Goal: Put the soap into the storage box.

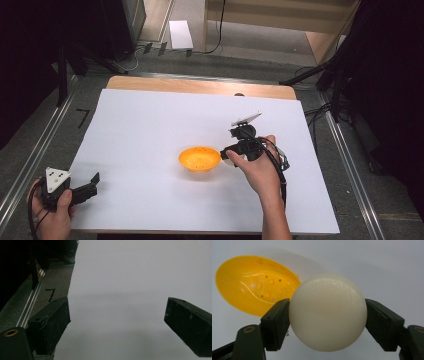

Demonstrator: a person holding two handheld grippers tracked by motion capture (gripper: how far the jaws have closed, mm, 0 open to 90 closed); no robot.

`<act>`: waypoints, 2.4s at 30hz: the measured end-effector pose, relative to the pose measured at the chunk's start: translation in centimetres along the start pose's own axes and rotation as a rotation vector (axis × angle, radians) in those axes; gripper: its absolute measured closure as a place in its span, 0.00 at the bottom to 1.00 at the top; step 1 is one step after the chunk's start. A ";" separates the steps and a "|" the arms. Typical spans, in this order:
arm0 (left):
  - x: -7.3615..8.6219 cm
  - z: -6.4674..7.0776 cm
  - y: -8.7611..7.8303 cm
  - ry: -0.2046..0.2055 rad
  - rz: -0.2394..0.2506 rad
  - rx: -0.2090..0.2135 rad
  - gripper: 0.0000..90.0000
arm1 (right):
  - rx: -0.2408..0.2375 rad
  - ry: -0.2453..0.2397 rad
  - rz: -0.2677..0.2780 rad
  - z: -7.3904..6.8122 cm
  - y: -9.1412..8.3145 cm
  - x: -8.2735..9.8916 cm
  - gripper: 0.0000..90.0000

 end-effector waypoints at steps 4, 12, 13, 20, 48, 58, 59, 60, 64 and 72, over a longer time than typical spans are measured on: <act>0.0 0.0 0.0 0.001 0.000 0.000 0.08 | -0.003 -0.014 -0.006 -0.7 0.2 -0.3 0.28; 0.0 0.0 0.0 0.002 -0.002 0.001 0.08 | -0.006 -0.023 -0.011 -1.5 0.3 -0.7 0.28; 0.0 0.0 0.0 0.002 -0.002 0.001 0.08 | -0.008 -0.029 -0.005 -1.6 0.4 -0.8 0.28; 0.0 0.0 0.0 0.001 -0.002 0.001 0.08 | -0.006 -0.049 -0.010 -2.6 0.3 -1.3 0.28; 0.0 0.1 0.1 0.005 -0.008 -0.002 0.08 | -0.031 -0.107 -0.019 -5.8 1.2 -2.2 0.28; 0.0 0.0 0.1 0.009 -0.012 -0.003 0.08 | -0.038 -0.117 -0.025 -6.8 1.7 -2.3 0.28; 0.0 0.1 0.1 0.007 -0.012 -0.003 0.08 | -0.039 -0.112 -0.031 -6.9 1.8 -2.3 0.28; 0.0 0.1 0.1 0.007 -0.012 -0.003 0.08 | -0.038 -0.118 -0.029 -6.9 1.8 -2.3 0.28; 0.0 0.0 0.1 0.007 -0.013 -0.003 0.08 | -0.038 -0.122 -0.032 -7.2 2.1 -2.3 0.28; 0.0 0.0 0.1 0.004 -0.013 -0.002 0.08 | -0.034 -0.127 -0.040 -7.7 2.7 -2.4 0.28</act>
Point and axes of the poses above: each handheld gripper's, and its own axes: y roughly forward along the jaws, x roughly out of its underside, z roughly to its right, the point moved 5 cm from there along y, roughly forward along the jaws, and after that the axes turned 3 degrees about -y, right-handed, at the moved point
